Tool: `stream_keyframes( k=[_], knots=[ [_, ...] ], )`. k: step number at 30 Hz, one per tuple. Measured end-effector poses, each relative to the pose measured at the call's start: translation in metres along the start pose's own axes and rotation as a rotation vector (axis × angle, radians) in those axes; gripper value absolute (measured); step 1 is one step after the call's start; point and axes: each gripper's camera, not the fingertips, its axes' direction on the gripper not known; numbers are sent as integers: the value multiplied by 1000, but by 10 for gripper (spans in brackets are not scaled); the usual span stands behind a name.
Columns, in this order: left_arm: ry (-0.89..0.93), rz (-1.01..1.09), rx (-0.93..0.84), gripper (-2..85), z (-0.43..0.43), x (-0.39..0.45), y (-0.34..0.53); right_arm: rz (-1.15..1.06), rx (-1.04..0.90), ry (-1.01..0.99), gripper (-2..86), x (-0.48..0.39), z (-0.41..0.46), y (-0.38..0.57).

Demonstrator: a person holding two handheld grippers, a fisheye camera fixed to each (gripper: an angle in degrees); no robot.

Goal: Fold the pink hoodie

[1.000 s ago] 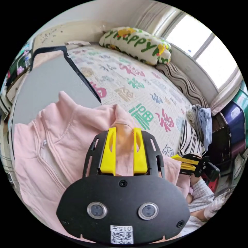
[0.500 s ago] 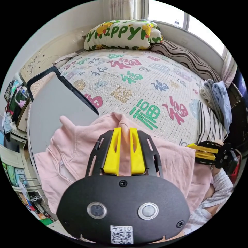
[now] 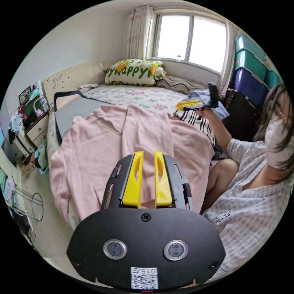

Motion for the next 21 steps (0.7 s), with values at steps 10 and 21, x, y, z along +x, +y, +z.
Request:
stream_keyframes(
  k=[10, 21],
  knots=[
    [-72, 14, -90, 87, 11, 26, 62, -333, -125, -167, 88, -211, 64, -89],
    [-126, -99, -60, 25, 15, 14, 71, -397, -321, -84, 14, -263, 127, -105]
  ],
)
